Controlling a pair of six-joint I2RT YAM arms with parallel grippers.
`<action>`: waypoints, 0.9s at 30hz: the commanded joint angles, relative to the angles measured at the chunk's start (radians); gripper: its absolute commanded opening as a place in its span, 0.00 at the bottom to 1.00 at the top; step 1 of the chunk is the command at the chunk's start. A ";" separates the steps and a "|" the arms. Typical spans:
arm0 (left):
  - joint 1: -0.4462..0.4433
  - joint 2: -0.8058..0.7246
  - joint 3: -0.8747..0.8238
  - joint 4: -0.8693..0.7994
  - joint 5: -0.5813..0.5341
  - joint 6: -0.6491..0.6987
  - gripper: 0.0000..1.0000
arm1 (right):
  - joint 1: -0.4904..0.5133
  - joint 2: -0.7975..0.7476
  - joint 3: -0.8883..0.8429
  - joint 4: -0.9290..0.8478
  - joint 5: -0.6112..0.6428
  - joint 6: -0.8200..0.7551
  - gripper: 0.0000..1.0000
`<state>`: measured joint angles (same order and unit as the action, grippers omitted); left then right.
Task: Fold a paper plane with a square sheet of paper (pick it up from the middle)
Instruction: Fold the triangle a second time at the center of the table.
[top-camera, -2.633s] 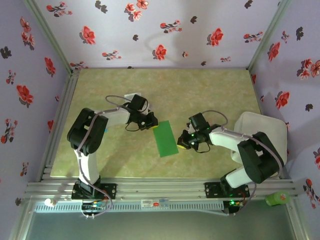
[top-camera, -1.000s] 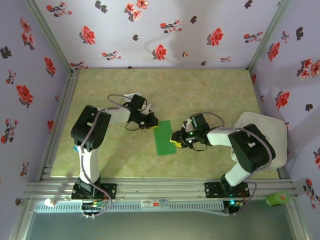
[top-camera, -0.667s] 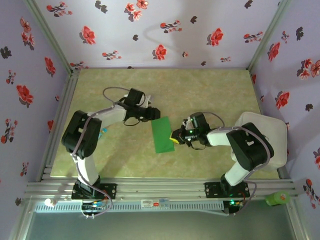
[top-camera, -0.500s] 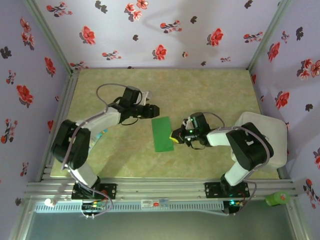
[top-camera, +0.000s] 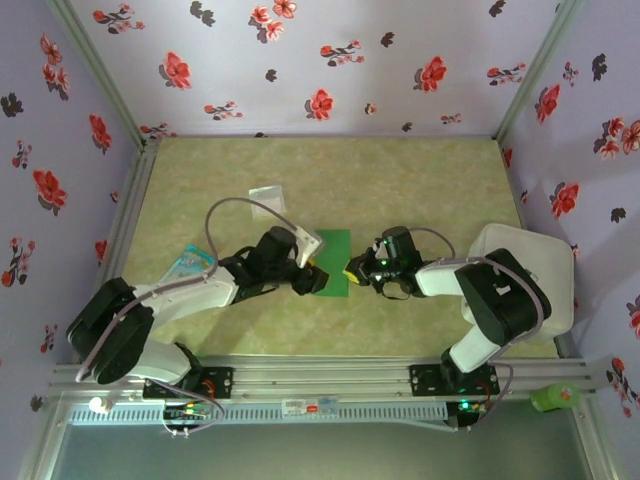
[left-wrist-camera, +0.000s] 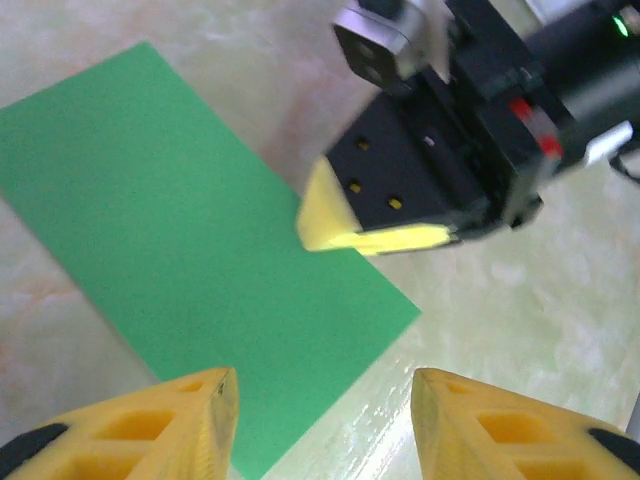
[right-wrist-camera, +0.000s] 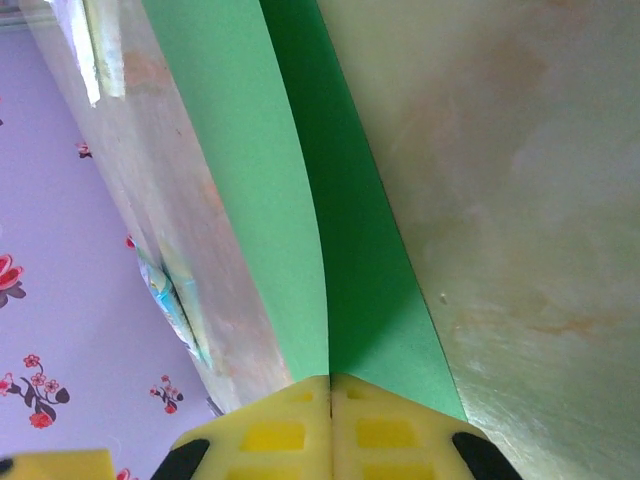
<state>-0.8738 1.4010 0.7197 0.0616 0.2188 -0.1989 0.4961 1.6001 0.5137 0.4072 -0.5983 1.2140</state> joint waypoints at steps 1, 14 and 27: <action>-0.083 -0.013 -0.042 0.099 -0.088 0.211 0.51 | 0.012 -0.017 0.029 0.001 0.015 0.012 0.06; -0.271 0.186 0.018 0.192 -0.406 0.420 0.57 | 0.016 -0.029 0.041 -0.043 0.014 -0.013 0.06; -0.284 0.291 0.061 0.214 -0.550 0.411 0.56 | 0.015 -0.048 0.047 -0.074 0.018 -0.030 0.07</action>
<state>-1.1522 1.6733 0.7696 0.2340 -0.2783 0.1909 0.5068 1.5734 0.5362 0.3603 -0.5968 1.2049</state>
